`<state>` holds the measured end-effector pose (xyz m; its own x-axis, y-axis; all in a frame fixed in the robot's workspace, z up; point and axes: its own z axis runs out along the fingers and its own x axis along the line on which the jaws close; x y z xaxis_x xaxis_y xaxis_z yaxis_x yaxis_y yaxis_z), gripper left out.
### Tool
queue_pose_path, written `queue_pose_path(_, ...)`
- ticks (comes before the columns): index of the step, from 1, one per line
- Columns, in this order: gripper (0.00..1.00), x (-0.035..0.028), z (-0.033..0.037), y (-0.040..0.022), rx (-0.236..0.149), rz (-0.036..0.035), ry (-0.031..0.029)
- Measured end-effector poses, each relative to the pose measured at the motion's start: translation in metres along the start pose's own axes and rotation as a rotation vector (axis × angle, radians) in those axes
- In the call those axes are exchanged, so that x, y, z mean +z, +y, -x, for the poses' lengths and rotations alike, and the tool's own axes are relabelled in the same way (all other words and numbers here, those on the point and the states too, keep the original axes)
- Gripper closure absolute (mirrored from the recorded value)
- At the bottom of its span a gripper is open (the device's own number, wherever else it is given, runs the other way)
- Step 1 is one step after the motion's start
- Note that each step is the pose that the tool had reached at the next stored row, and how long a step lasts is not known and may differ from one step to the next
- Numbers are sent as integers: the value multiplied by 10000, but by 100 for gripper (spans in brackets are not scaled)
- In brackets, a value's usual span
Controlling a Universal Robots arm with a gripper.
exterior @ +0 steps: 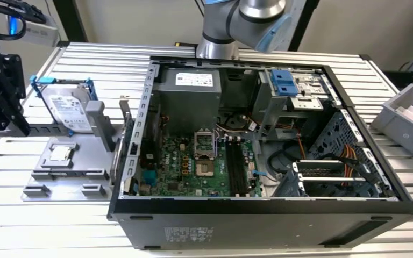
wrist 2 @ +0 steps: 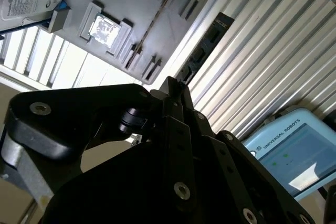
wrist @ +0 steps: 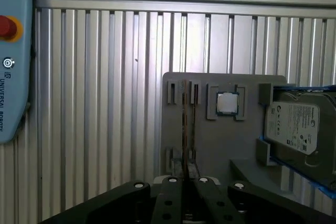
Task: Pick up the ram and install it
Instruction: 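Pick up the ram and move it above insertion slot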
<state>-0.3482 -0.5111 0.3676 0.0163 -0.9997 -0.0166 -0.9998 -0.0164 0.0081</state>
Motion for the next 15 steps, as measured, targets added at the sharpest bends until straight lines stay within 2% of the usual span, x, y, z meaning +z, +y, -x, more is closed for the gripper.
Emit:
queue_pose_path(9, 100, -114, 82, 0, -4, -188, 1)
queue_pose_path(12, 100, -140, 118, 0, -4, -232, 2)
queue_pose_path(15, 100, -166, 155, 0, -4, -248, 3)
